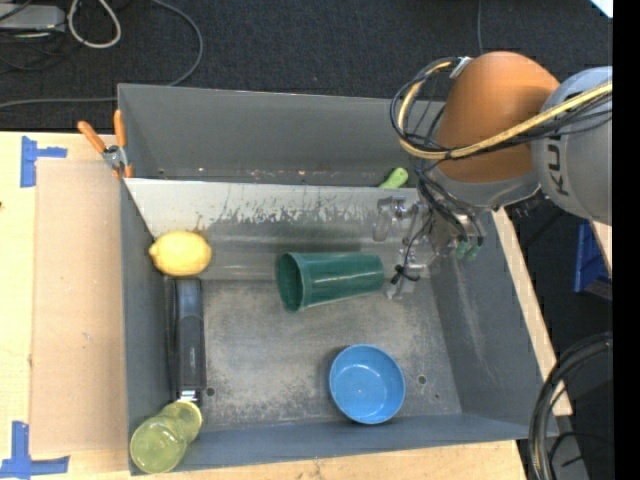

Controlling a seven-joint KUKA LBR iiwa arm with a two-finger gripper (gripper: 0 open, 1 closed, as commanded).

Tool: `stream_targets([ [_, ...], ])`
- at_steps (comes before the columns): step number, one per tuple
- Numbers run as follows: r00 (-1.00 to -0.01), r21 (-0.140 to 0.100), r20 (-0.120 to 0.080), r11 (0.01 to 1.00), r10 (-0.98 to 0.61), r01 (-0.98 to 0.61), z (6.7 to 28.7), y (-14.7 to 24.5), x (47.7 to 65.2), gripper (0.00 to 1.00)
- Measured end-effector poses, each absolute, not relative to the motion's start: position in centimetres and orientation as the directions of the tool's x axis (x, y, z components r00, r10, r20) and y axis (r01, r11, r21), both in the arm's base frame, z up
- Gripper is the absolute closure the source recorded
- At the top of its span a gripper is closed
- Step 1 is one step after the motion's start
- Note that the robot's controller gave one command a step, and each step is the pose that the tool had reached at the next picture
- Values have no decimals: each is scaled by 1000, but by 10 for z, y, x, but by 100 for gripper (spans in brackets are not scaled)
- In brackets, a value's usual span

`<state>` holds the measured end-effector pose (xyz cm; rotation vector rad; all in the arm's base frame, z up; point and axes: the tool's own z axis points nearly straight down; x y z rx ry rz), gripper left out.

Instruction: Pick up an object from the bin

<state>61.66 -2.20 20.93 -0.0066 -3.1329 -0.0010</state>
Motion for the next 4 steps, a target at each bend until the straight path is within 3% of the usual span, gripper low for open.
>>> stream_targets([
  [1,-1000,0,1,1000,3,3,214,-22,618,0],
  [2,-996,1,-9,996,92,92,88,29,623,0],
  [3,-994,1,-7,994,108,108,135,38,620,0],
  [4,-996,1,3,996,94,94,66,34,620,0],
])
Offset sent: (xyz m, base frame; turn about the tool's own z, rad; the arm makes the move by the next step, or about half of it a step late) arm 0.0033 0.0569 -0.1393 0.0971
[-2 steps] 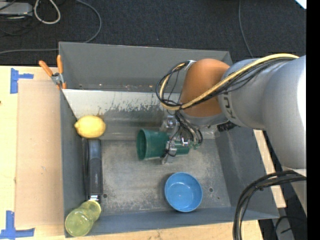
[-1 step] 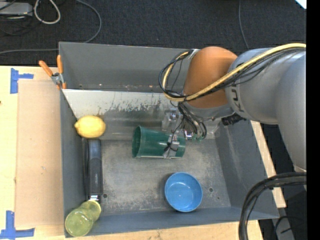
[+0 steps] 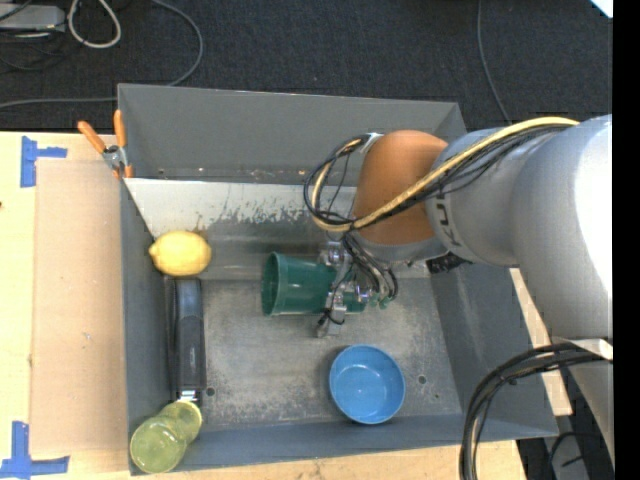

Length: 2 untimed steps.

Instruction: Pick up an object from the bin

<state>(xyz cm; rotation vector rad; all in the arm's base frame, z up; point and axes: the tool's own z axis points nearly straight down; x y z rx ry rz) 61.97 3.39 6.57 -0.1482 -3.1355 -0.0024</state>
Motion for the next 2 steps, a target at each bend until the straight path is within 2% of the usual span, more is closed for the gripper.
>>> stream_targets([
  [1,-992,4,-8,992,125,125,69,32,618,0],
  [2,-995,1,-2,995,95,95,68,34,621,100],
])
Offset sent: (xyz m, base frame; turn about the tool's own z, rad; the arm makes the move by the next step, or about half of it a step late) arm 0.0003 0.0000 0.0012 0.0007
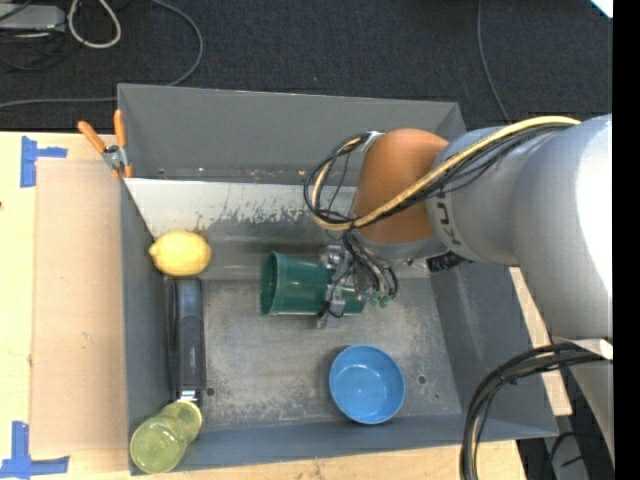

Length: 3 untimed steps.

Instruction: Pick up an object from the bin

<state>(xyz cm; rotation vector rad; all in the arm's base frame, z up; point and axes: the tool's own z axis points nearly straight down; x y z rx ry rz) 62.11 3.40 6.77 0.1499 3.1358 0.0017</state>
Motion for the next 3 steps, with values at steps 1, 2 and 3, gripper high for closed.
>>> stream_targets([
  [1,-995,1,-2,995,95,95,68,34,621,100],
  [2,-995,1,3,995,95,95,80,34,619,100],
  [3,-995,2,-1,995,95,95,94,34,620,100],
])
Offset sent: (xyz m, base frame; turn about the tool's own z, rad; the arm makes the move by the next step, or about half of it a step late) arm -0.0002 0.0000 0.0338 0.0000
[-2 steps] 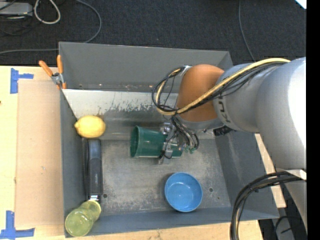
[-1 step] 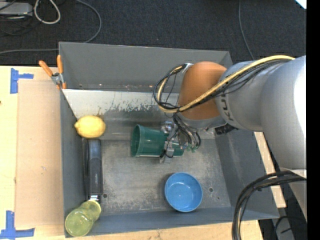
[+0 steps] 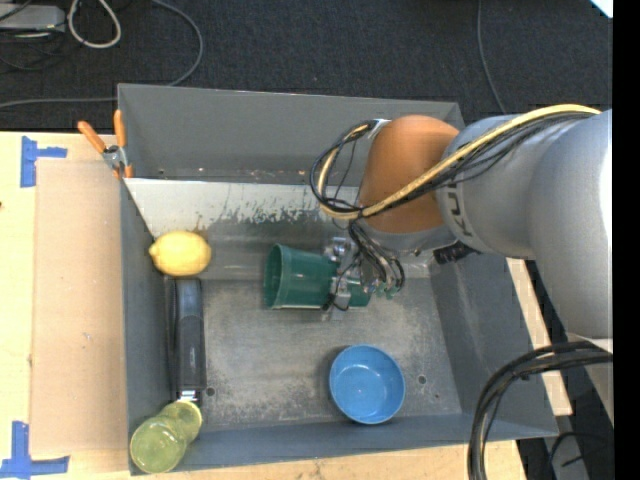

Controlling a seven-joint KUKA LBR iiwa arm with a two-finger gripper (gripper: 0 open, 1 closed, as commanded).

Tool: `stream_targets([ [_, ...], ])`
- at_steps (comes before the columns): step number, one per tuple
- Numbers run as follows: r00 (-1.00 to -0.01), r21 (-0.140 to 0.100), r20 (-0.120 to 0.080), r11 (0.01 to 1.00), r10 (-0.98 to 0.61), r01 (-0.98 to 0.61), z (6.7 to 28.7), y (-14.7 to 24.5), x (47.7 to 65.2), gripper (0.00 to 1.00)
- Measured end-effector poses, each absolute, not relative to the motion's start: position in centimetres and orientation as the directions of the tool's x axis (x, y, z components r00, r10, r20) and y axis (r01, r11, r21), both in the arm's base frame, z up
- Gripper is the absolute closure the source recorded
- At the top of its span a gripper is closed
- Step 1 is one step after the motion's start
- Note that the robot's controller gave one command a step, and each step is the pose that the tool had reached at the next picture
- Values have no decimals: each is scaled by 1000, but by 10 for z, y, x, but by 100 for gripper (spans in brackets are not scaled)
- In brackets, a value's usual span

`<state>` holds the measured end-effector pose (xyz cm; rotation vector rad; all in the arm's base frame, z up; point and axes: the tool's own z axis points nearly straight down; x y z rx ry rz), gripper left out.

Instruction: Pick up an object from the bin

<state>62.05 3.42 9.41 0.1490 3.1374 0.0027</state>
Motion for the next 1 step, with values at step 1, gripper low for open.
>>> stream_targets([
  [1,-996,2,2,996,94,94,111,34,620,100],
])
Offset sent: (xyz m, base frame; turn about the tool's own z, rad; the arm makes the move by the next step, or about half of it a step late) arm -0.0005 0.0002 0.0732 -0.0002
